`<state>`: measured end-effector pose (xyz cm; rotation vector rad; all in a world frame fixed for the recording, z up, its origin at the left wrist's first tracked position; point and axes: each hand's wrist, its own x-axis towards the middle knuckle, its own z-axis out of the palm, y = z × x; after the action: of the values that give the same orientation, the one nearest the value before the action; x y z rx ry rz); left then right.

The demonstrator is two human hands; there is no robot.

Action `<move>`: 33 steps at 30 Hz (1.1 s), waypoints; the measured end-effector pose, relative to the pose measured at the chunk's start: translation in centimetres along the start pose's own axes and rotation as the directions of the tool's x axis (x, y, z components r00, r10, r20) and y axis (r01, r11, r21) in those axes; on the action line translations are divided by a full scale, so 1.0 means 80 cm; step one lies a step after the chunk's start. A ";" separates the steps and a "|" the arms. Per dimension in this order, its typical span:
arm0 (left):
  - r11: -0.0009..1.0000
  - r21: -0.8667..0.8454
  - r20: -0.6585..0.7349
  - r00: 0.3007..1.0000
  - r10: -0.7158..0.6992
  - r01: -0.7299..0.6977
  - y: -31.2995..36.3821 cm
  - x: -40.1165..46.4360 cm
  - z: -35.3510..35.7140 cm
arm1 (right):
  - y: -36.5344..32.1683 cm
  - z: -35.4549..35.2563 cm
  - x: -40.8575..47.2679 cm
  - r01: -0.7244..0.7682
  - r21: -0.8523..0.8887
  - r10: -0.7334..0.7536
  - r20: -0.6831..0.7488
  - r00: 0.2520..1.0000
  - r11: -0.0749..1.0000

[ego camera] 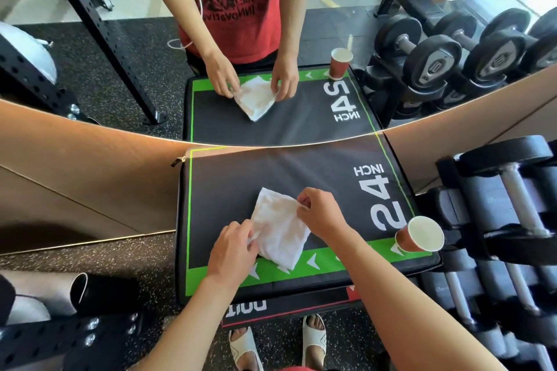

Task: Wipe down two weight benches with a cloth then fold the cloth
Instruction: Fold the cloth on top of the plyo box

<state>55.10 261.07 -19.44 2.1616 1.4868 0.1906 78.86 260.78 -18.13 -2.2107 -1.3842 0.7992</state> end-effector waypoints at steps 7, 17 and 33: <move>0.983 0.155 -0.039 0.995 -0.096 0.101 0.001 -0.033 0.001 | -0.008 0.016 -0.018 0.195 -0.228 -0.205 -0.021 0.979 0.954; 0.912 0.200 0.171 0.930 0.326 -0.357 -0.003 -0.006 0.014 | 0.029 0.060 -0.085 0.479 -0.195 -0.476 0.070 0.877 0.856; 0.967 0.205 0.089 0.987 0.137 -0.153 -0.103 0.049 -0.024 | -0.060 0.113 0.026 0.592 -0.218 -0.556 0.207 0.805 0.776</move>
<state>49.03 267.53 -22.42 2.4211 1.3605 0.0017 70.35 265.04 -22.51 -1.7446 -2.2021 0.5515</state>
